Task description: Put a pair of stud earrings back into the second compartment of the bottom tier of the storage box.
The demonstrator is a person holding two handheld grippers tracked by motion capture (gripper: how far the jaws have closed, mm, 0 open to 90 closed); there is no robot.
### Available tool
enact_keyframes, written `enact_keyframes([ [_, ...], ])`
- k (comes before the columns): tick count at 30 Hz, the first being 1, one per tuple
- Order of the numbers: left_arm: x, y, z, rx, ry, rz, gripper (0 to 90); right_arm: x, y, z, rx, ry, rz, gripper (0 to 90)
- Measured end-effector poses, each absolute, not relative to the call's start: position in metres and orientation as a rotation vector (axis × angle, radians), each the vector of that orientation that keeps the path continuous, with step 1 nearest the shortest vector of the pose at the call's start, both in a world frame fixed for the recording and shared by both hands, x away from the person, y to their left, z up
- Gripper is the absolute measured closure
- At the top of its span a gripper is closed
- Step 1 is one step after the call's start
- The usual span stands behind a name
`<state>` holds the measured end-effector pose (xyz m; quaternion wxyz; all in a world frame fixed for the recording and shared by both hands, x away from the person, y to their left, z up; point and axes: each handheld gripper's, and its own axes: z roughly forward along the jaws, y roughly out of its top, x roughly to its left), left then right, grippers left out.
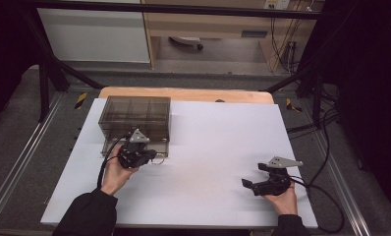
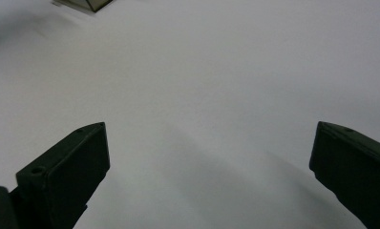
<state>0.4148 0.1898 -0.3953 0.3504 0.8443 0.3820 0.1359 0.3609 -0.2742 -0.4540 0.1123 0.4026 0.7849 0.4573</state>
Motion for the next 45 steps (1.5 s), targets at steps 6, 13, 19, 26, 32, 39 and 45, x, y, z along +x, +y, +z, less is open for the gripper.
enact_keyframes([
  [6, 0.425, 0.208, -0.396, 2.174, 1.059, 0.378, 86.1, 0.361, -0.274, -0.454, 1.181, 2.302, 1.343, 0.7],
  [13, 0.436, 0.224, -0.398, 2.161, 1.131, 0.4, 86.1, 0.361, -0.274, -0.454, 1.183, 2.303, 1.343, 0.7],
  [19, 0.444, 0.233, -0.402, 2.143, 1.186, 0.419, 86.1, 0.361, -0.274, -0.454, 1.185, 2.304, 1.342, 0.7],
  [26, 0.453, 0.237, -0.408, 2.138, 1.23, 0.457, 86.1, 0.361, -0.274, -0.454, 1.183, 2.304, 1.343, 0.7],
  [32, 0.458, 0.239, -0.414, 2.146, 1.266, 0.486, 86.0, 0.361, -0.274, -0.454, 1.184, 2.303, 1.342, 0.7],
  [39, 0.463, 0.239, -0.42, 2.145, 1.289, 0.505, 86.0, 0.361, -0.274, -0.454, 1.185, 2.304, 1.344, 0.8],
  [45, 0.465, 0.234, -0.425, 2.16, 1.286, 0.5, 85.3, 0.361, -0.274, -0.454, 1.186, 2.305, 1.342, 0.7],
])
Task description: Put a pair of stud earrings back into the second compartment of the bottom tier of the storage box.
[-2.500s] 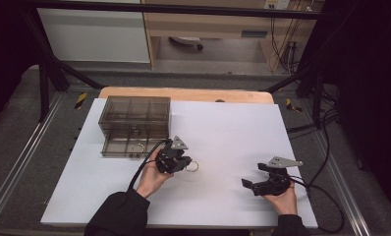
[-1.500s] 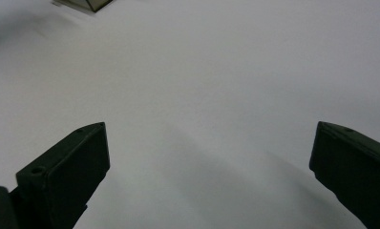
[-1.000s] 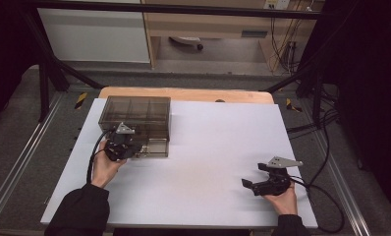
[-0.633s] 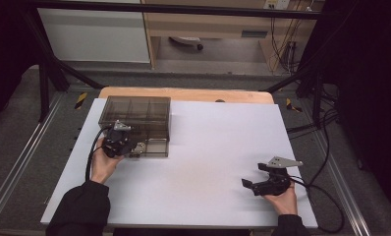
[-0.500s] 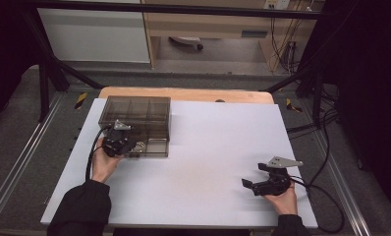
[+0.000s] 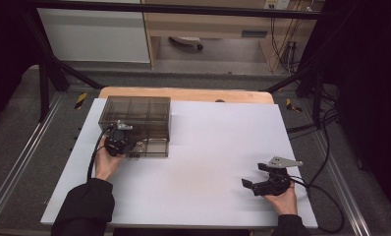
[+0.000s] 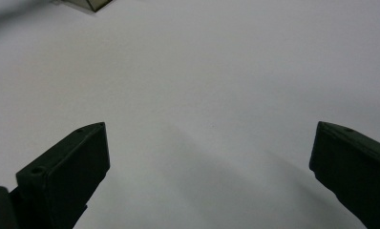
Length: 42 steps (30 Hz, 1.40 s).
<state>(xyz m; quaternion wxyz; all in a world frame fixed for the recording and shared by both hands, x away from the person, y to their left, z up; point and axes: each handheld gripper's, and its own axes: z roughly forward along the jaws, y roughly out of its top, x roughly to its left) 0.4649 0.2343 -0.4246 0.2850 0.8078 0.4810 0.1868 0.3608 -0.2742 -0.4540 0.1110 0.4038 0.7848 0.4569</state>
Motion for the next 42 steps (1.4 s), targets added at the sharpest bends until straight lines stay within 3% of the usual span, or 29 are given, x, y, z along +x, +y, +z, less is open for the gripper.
enact_keyframes([
  [3, 0.464, 0.235, -0.422, 2.149, 1.28, 0.507, 85.2, 0.361, -0.274, -0.454, 1.182, 2.304, 1.343, 0.7],
  [10, 0.454, 0.241, -0.412, 2.118, 1.244, 0.504, 74.9, 0.361, -0.274, -0.454, 1.185, 2.302, 1.344, 0.7],
  [16, 0.439, 0.247, -0.404, 2.09, 1.183, 0.501, 55.5, 0.361, -0.275, -0.454, 1.182, 2.299, 1.347, 0.7],
  [33, 0.387, 0.276, -0.417, 2.044, 1.043, 0.488, 12.6, 0.361, -0.275, -0.454, 1.188, 2.296, 1.351, 0.7],
  [42, 0.368, 0.295, -0.436, 2.042, 1.056, 0.448, 6.2, 0.361, -0.274, -0.454, 1.191, 2.301, 1.348, 0.7],
])
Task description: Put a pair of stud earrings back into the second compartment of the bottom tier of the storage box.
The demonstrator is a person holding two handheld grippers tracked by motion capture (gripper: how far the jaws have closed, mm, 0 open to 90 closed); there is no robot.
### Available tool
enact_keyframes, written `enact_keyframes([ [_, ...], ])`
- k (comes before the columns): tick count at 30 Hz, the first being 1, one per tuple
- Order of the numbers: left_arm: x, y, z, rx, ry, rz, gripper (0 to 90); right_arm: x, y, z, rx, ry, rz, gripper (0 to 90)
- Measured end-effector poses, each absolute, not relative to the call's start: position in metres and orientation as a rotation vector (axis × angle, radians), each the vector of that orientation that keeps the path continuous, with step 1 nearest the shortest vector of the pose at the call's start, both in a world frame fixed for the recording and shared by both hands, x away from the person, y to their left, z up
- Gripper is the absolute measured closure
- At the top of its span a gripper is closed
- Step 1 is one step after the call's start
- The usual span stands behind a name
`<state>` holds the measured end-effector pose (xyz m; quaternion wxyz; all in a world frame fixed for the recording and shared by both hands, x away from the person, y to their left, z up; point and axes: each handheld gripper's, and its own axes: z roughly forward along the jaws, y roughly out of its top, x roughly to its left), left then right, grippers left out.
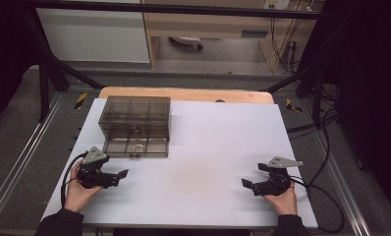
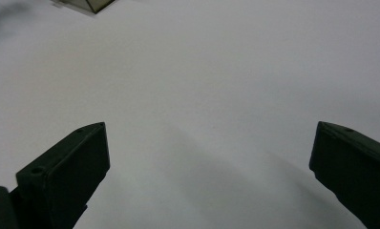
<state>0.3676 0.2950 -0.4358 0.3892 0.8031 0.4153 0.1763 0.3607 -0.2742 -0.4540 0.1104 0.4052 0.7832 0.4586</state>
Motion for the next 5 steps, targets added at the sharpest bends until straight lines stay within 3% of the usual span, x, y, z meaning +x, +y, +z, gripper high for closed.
enact_keyframes([
  [5, 0.3676, 0.2964, -0.44, 2.04, 1.064, 0.438, 5.9, 0.3605, -0.2742, -0.4537, 1.191, 2.3, 1.352, 0.7],
])
